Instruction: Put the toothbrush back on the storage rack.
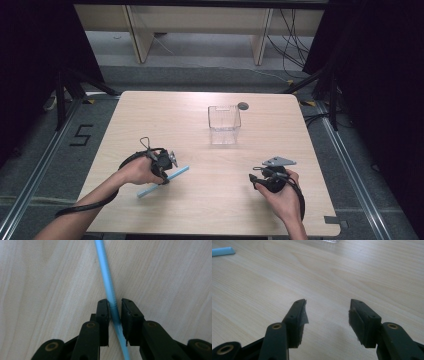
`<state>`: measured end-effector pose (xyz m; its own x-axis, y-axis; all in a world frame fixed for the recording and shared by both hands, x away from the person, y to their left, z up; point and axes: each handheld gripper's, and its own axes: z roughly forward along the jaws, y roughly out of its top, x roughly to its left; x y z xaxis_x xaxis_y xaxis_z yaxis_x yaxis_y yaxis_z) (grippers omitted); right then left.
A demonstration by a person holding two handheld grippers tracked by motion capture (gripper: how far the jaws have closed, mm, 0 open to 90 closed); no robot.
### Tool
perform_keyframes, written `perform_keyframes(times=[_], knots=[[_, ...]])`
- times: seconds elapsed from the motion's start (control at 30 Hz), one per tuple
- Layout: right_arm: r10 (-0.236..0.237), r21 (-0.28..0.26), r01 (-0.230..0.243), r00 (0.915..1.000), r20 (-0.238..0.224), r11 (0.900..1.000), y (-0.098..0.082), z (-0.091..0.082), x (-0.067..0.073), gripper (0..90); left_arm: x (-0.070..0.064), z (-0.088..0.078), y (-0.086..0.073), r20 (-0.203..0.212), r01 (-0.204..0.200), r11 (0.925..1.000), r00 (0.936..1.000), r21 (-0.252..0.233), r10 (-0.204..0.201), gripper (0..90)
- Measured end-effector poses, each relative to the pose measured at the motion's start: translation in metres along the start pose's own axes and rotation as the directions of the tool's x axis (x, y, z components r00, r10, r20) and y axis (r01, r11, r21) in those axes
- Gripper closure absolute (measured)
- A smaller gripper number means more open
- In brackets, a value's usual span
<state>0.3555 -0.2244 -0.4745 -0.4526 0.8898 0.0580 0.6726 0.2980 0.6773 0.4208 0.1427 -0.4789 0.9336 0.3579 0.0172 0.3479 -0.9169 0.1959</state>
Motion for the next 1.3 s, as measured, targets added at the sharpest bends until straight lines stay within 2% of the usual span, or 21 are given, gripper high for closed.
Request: perform_keyframes(times=[0.27, 0.37, 0.53, 0.6, 0.67, 0.7, 0.8, 0.9, 0.97, 1.0, 1.07, 1.1, 1.13, 1.2, 1.23, 1.27, 1.3], knots=[[-0.001, 0.003, 0.001, 1.0, -0.006, 1.0, 0.0, 0.0, 0.0, 48.0, 0.001, 0.0, 0.004, 0.014, -0.013, 0.9987, 0.9998, 0.049, 0.013, 78.7], [-0.001, 0.005, 0.001, 1.0, -0.006, 1.0, 0.0, -0.001, 0.0, 48.0, 0.0, 0.001, 0.006, 0.02, -0.03, 0.9965, 0.9994, 0.078, 0.028, 80.9], [-0.003, 0.009, 0.003, 0.9999, -0.015, 1.0, 0.001, -0.001, 0.001, 48.1, -0.001, 0.001, 0.007, 0.032, -0.05, 0.9944, 0.9984, 0.093, 0.048, 83.1], [-0.012, 0.01, 0.012, 0.9998, -0.018, 1.0, 0.001, 0.0, 0.002, 48.3, -0.001, 0.0, 0.007, 0.029, -0.072, 0.9933, 0.9972, 0.091, 0.069, 83.3], [-0.013, 0.015, 0.013, 0.9994, -0.031, 1.0, 0.002, 0.0, 0.003, 48.4, -0.002, 0.0, 0.006, 0.041, -0.075, 0.994, 0.9966, 0.079, 0.072, 83.4], [-0.033, 0.01, 0.033, 0.999, -0.031, 0.999, 0.002, 0.0, 0.003, 48.5, -0.002, 0.0, 0.006, 0.041, -0.087, 0.9936, 0.9956, 0.072, 0.084, 83.4], [-0.027, 0.019, 0.028, 0.9985, -0.047, 0.999, 0.003, 0.001, 0.006, 48.5, -0.003, -0.002, 0.005, 0.04, -0.089, 0.9939, 0.9954, 0.064, 0.087, 83.5], [-0.034, 0.021, 0.035, 0.997, -0.07, 0.999, 0.004, 0.002, 0.009, 48.4, -0.004, -0.007, 0.003, 0.04, -0.114, 0.9923, 0.9929, 0.05, 0.112, 83.5], [-0.068, 0.01, 0.069, 0.9941, -0.085, 0.998, 0.005, 0.003, 0.01, 48.3, -0.005, -0.009, 0.003, 0.042, -0.124, 0.9914, 0.9916, 0.041, 0.123, 83.5], [-0.068, 0.01, 0.069, 0.9941, -0.085, 0.998, 0.005, 0.003, 0.01, 48.3, -0.005, -0.009, 0.003, 0.042, -0.124, 0.9914, 0.9916, 0.041, 0.123, 83.5], [-0.083, -0.004, 0.084, 0.9889, -0.123, 0.996, 0.007, 0.004, 0.017, 48.1, -0.007, -0.013, 0.002, 0.04, -0.153, 0.9877, 0.9876, 0.032, 0.152, 83.5], [-0.115, -0.007, 0.115, 0.9841, -0.135, 0.993, 0.009, 0.003, 0.018, 48.0, -0.007, -0.013, 0.002, 0.04, -0.153, 0.9877, 0.9876, 0.032, 0.152, 83.4], [-0.142, -0.018, 0.141, 0.9787, -0.149, 0.99, 0.009, 0.004, 0.02, 47.8, -0.009, -0.015, 0.003, 0.036, -0.185, 0.9821, 0.9823, 0.033, 0.184, 83.4], [-0.185, -0.024, 0.183, 0.9681, -0.169, 0.983, 0.011, 0.006, 0.025, 47.3, -0.012, -0.017, 0.003, 0.037, -0.203, 0.9788, 0.9787, 0.029, 0.202, 83.4], [-0.185, -0.024, 0.183, 0.9681, -0.169, 0.983, 0.011, 0.006, 0.025, 47.3, -0.012, -0.017, 0.003, 0.037, -0.203, 0.9788, 0.9787, 0.029, 0.202, 83.4], [-0.23, -0.023, 0.23, 0.9546, -0.189, 0.973, 0.014, 0.007, 0.031, 46.9, -0.014, -0.018, 0.004, 0.039, -0.225, 0.9741, 0.9739, 0.027, 0.224, 83.4], [-0.23, -0.023, 0.23, 0.9546, -0.189, 0.973, 0.014, 0.007, 0.031, 46.9, -0.014, -0.018, 0.004, 0.039, -0.225, 0.9741, 0.9739, 0.027, 0.224, 83.4]])
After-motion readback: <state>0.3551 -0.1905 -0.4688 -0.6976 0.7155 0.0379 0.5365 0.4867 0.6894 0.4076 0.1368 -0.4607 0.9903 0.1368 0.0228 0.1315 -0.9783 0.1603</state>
